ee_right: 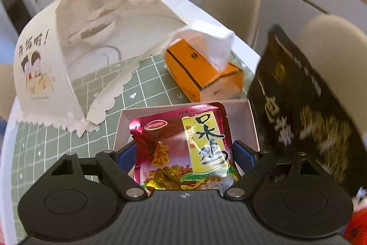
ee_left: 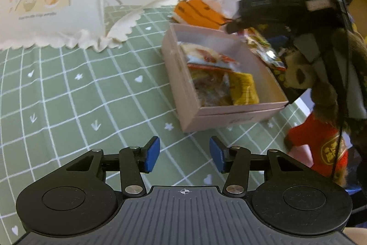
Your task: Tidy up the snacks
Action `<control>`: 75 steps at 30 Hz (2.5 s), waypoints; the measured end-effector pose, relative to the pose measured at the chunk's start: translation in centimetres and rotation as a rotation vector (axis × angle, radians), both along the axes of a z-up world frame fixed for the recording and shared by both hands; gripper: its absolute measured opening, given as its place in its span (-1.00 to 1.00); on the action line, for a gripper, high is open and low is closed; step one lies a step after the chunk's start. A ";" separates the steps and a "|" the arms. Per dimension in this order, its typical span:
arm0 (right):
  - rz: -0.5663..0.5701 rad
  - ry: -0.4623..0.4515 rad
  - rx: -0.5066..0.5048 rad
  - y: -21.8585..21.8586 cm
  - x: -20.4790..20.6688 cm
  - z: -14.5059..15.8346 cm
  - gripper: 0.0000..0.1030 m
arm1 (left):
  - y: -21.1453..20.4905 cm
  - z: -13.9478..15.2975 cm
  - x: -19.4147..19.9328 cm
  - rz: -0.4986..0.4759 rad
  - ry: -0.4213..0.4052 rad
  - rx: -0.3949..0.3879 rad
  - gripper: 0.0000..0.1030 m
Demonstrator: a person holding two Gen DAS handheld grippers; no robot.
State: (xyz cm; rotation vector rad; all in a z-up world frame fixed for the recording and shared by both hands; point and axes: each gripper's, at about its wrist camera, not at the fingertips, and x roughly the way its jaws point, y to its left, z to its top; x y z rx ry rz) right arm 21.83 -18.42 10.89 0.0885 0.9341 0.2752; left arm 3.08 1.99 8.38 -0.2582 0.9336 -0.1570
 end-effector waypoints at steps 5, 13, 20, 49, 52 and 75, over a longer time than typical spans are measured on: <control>-0.031 -0.162 0.174 -1.9 -1.1 1.1 0.77 | 0.8 -1.2 -0.8 0.027 0.026 -0.002 0.03; -0.011 -0.067 0.018 0.0 0.4 -0.9 0.75 | 1.3 -1.1 -2.0 0.035 0.020 0.010 0.03; 0.039 -0.190 -0.052 0.5 -7.8 -1.9 0.76 | 1.8 -4.6 -2.0 0.098 -0.005 0.120 0.03; -0.026 -0.266 -0.139 0.1 -19.7 -11.7 1.00 | -1.8 -8.5 -3.8 0.045 -0.303 0.302 0.12; -0.026 -0.266 -0.139 0.1 -19.7 -11.7 1.00 | -1.7 -8.6 -3.8 0.045 -0.303 0.300 0.12; -0.027 -0.266 -0.139 0.1 -19.7 -11.7 1.00 | -1.7 -8.5 -3.8 0.046 -0.302 0.300 0.12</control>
